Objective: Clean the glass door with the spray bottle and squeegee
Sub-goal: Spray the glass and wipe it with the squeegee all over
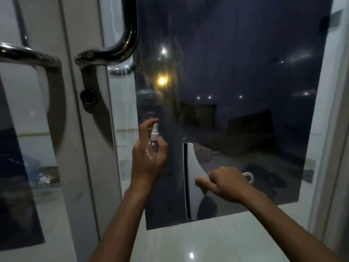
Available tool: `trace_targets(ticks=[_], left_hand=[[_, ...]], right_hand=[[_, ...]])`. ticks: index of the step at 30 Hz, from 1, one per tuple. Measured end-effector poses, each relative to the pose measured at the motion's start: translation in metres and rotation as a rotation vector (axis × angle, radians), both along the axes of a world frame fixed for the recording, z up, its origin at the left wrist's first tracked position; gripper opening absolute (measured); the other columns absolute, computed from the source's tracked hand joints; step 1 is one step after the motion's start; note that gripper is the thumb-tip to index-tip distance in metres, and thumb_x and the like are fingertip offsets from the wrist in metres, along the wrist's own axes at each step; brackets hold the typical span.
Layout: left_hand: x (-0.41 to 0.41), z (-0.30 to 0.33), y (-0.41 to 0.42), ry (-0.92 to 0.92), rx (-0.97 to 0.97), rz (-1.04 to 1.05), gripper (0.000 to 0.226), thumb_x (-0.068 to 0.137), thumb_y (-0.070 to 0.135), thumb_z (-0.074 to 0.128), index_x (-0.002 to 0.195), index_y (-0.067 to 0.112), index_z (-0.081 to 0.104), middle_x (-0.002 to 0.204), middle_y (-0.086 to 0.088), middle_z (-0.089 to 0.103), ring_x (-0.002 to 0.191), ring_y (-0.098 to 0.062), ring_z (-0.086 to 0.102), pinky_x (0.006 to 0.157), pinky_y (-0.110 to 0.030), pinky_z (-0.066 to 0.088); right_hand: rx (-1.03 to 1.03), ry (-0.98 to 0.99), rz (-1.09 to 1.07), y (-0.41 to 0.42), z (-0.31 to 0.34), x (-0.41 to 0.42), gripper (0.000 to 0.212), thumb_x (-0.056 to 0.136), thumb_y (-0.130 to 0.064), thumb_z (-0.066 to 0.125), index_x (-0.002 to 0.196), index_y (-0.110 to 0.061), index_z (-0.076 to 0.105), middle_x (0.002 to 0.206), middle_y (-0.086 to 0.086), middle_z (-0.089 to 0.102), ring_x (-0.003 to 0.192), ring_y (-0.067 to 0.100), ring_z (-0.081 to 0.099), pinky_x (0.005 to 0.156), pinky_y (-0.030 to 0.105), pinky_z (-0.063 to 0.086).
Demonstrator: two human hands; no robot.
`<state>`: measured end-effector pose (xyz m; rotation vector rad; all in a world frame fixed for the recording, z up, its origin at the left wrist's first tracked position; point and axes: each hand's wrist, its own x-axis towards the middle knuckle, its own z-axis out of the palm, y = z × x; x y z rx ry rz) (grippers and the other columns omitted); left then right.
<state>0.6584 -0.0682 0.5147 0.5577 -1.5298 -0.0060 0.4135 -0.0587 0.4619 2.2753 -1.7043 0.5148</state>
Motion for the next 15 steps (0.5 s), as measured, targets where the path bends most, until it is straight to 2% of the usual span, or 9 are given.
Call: trace_targets(ticks=[2,4,7,9,12,13,14,15], left_hand=[[0.0,0.011,-0.001,-0.006,-0.001,0.007,0.036,0.099,0.017,0.049,0.135,0.02,0.044,0.098,0.003,0.062,0.073,-0.01,0.063,0.062,-0.016,0.048],[0.0,0.014,0.0,-0.01,0.006,0.006,0.037,0.099,0.02,0.048,0.136,0.022,0.043,0.108,-0.005,0.063,0.078,-0.009,0.064,0.067,-0.017,0.05],[-0.003,0.02,0.006,-0.022,0.007,0.006,0.038,0.099,0.023,0.047,0.136,0.031,0.042,0.103,-0.004,0.064,0.076,-0.009,0.065,0.065,-0.017,0.051],[-0.006,0.026,0.009,-0.024,-0.004,0.023,0.039,0.097,0.023,0.047,0.135,0.034,0.041,0.106,-0.006,0.064,0.072,-0.01,0.064,0.062,-0.02,0.05],[-0.007,0.032,0.015,-0.005,-0.027,0.025,0.042,0.095,0.022,0.047,0.135,0.036,0.041,0.12,-0.012,0.064,0.092,-0.022,0.069,0.072,-0.03,0.055],[-0.006,0.033,0.017,0.005,-0.028,0.029,0.043,0.094,0.025,0.047,0.135,0.037,0.041,0.12,-0.013,0.065,0.097,-0.026,0.069,0.075,-0.035,0.057],[-0.005,0.035,0.019,0.01,-0.024,0.036,0.043,0.094,0.027,0.046,0.135,0.036,0.04,0.116,-0.012,0.066,0.096,-0.027,0.069,0.075,-0.04,0.058],[-0.004,0.036,0.019,0.007,-0.02,0.041,0.042,0.094,0.029,0.046,0.135,0.035,0.04,0.109,-0.011,0.067,0.09,-0.025,0.07,0.072,-0.044,0.059]], right_hand=[[-0.014,0.02,0.036,-0.003,0.014,0.011,0.086,0.084,-0.089,0.011,0.071,-0.022,0.065,0.064,-0.004,0.061,0.058,0.01,0.056,0.063,0.032,0.048],[-0.068,0.054,0.073,-0.006,0.029,0.023,0.081,0.085,-0.087,0.012,0.065,-0.024,0.059,0.063,-0.005,0.059,0.056,0.011,0.053,0.058,0.033,0.04],[-0.116,0.098,0.13,-0.009,0.053,0.045,0.073,0.084,-0.085,0.011,0.059,-0.027,0.048,0.061,-0.004,0.053,0.056,0.014,0.047,0.058,0.033,0.032],[-0.109,0.113,0.173,-0.011,0.069,0.066,0.064,0.092,-0.076,0.022,0.06,-0.026,0.045,0.063,-0.006,0.052,0.057,0.016,0.046,0.057,0.033,0.03],[-0.156,0.129,0.19,-0.023,0.096,0.101,0.031,0.098,-0.049,0.045,0.084,-0.024,0.057,0.088,0.005,0.066,0.076,0.027,0.06,0.066,0.036,0.036],[-0.173,0.132,0.178,-0.026,0.106,0.11,0.028,0.098,-0.045,0.046,0.096,-0.021,0.061,0.096,0.007,0.069,0.083,0.03,0.063,0.069,0.037,0.037],[-0.188,0.121,0.157,-0.03,0.116,0.114,0.03,0.1,-0.044,0.043,0.101,-0.021,0.062,0.096,0.007,0.068,0.086,0.03,0.064,0.07,0.037,0.037],[-0.195,0.099,0.134,-0.032,0.125,0.113,0.037,0.102,-0.049,0.037,0.094,-0.023,0.062,0.09,0.005,0.066,0.082,0.029,0.062,0.069,0.037,0.036]])
